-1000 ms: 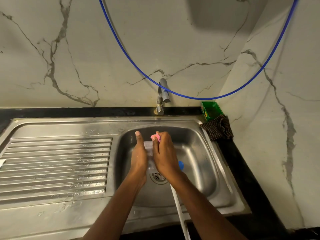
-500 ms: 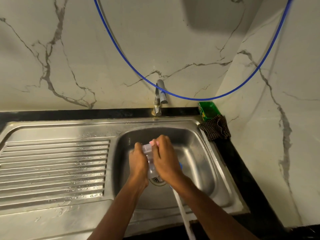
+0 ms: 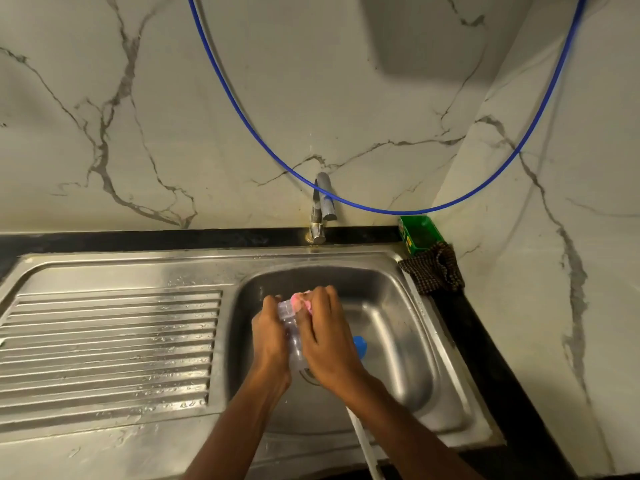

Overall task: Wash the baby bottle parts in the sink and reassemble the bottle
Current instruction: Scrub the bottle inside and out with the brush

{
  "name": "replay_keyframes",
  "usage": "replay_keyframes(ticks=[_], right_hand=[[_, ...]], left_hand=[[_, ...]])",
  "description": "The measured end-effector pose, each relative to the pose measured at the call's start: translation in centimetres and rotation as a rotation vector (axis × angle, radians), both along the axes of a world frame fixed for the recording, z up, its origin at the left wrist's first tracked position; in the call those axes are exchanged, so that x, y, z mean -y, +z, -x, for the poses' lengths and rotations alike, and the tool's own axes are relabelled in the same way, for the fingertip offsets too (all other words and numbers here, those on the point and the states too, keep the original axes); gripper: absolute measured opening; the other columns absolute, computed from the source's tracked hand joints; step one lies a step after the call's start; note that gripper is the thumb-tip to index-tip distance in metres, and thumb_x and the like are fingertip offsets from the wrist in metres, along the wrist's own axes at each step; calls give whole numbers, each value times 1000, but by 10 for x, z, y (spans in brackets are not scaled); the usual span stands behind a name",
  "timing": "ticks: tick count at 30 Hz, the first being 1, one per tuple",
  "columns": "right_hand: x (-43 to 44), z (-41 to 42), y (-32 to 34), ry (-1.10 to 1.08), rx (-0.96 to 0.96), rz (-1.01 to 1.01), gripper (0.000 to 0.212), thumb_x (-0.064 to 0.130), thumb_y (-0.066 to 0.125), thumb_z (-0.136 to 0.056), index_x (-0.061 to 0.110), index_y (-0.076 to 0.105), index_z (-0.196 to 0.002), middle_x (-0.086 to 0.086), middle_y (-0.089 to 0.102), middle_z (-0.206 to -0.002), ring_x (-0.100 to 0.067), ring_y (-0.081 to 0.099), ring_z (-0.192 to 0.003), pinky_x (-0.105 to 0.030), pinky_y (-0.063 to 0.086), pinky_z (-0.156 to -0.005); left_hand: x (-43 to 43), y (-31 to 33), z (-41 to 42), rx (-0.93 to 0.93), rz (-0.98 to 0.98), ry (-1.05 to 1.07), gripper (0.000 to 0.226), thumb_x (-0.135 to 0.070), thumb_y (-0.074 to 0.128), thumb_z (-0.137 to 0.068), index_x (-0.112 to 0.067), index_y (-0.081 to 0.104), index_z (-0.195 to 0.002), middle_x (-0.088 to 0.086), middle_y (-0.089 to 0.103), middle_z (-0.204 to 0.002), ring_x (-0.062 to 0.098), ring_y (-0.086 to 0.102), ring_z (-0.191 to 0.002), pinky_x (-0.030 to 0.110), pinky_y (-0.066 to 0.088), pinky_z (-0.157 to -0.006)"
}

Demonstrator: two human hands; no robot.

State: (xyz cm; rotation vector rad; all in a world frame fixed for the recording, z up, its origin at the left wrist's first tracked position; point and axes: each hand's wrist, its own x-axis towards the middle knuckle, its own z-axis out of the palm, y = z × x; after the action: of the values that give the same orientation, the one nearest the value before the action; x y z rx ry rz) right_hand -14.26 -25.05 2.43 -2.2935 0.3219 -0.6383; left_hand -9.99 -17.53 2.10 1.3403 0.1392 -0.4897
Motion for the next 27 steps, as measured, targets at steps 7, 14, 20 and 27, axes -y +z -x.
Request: replay_keyframes(ticks=[7, 14, 20, 27], right_hand=[[14, -10, -5, -124, -31, 44, 23, 34, 38, -99, 13, 46, -96, -1, 47, -93, -12, 49, -77, -12, 31, -61], [7, -9, 9, -13, -88, 73, 40, 46, 28, -96, 11, 46, -102, -1, 45, -97, -9, 47, -82, -8, 29, -59], [8, -2, 8, 48, -98, 42, 32, 38, 34, -99, 9, 47, -104, -5, 48, -102, -12, 50, -84, -12, 36, -67], [9, 3, 10, 44, -104, 62, 29, 34, 35, -99, 9, 48, -103, -5, 48, -101, -14, 51, -85, -21, 38, -69]], left_hand=[[10, 14, -7, -39, -39, -147, 68, -61, 20, -98, -19, 73, -90, -2, 76, -76, 11, 73, -74, 32, 55, -70], [21, 14, -10, -55, -119, 67, 42, -33, 35, -99, -11, 66, -79, 12, 68, -77, 22, 65, -77, 34, 50, -69], [19, 6, -9, -80, -118, 70, 42, -33, 36, -94, -7, 64, -77, 15, 67, -77, 25, 62, -75, 38, 51, -70], [17, 10, -3, -111, -76, 49, 42, -32, 34, -96, -7, 65, -82, 17, 67, -78, 26, 63, -75, 38, 52, -70]])
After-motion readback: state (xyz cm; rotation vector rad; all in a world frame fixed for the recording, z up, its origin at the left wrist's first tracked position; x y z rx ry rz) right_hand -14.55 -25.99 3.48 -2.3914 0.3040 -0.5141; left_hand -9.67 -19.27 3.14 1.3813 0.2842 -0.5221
